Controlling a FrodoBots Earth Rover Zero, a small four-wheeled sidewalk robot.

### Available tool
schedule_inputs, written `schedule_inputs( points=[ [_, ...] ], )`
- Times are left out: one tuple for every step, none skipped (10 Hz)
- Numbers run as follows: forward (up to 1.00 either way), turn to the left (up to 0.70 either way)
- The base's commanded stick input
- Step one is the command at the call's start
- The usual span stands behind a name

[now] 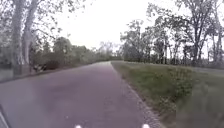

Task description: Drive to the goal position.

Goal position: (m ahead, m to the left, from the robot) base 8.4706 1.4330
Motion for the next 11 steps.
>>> schedule_inputs(
  points=[
    [1.00, 0.00],
    [1.00, 0.00],
    [1.00, 0.00],
    [1.00, 0.00],
    [1.00, 0.00],
    [1.00, 0.00],
    [1.00, 0.00],
    [1.00, 0.00],
    [1.00, 0.00],
    [1.00, 0.00],
    [1.00, 0.00]
  ],
)
